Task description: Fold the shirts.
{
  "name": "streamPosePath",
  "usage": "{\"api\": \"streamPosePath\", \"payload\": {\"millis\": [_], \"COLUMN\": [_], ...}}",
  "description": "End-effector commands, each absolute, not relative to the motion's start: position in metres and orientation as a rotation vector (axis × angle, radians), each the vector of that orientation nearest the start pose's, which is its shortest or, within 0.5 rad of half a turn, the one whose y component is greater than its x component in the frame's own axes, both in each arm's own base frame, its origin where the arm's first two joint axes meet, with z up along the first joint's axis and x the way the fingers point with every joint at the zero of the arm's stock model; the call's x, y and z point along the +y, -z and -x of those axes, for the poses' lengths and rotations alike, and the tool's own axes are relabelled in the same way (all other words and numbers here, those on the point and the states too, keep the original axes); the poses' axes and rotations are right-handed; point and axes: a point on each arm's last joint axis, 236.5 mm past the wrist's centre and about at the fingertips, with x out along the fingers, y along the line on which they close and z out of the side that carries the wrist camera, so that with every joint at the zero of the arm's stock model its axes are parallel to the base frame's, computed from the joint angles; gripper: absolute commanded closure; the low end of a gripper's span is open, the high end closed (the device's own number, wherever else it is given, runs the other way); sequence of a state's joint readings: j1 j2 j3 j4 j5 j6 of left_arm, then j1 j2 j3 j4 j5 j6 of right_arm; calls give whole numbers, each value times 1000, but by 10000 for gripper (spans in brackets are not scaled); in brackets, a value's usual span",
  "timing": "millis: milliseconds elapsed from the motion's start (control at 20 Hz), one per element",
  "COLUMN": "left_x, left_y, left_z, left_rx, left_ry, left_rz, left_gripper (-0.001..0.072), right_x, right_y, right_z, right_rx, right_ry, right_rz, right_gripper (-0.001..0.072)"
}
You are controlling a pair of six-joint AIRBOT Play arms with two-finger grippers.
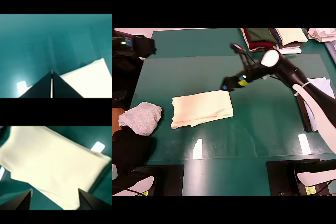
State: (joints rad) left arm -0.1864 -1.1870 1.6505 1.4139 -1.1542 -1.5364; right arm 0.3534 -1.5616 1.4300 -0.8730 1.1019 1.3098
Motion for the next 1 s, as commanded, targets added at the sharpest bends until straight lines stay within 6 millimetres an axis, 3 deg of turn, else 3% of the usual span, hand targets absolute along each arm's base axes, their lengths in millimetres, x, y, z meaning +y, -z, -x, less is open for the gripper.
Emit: {"api": "streamPosePath", "payload": {"millis": [0, 150, 400, 450, 600, 650, 750, 800, 850, 950], "left_x": [-142, -159, -168, -168, -172, -177, -189, -199, -210, -229], "left_y": [-240, -233, -229, -229, -230, -231, -234, -236, -238, -241], "left_z": [-427, -431, -434, -434, -433, -431, -429, -426, -423, -415], "left_rx": [716, 722, 722, 721, 723, 722, 704, 694, 687, 672], "left_ry": [361, 392, 410, 410, 424, 439, 464, 485, 507, 550], "left_rz": [-12, -22, -16, -16, 0, 14, 8, 2, -5, -16], "left_gripper": [682, 682, 682, 682, 682, 682, 683, 683, 683, 683], "right_x": [243, 266, 349, 365, 402, 407, 395, 376, 350, 275], "right_y": [22, 56, 77, 77, 70, 61, 35, 20, 5, -26], "right_z": [-391, -382, -381, -384, -395, -403, -427, -444, -461, -493], "right_rx": [1348, 1446, 1468, 1455, 1360, 1319, 1231, 1190, 1156, 1091], "right_ry": [-658, -670, -799, -820, -893, -901, -901, -872, -822, -681], "right_rz": [-439, -578, -580, -581, -511, -489, -423, -384, -361, -316], "right_gripper": [58, 70, 93, 208, 698, 695, 695, 695, 695, 695]}}
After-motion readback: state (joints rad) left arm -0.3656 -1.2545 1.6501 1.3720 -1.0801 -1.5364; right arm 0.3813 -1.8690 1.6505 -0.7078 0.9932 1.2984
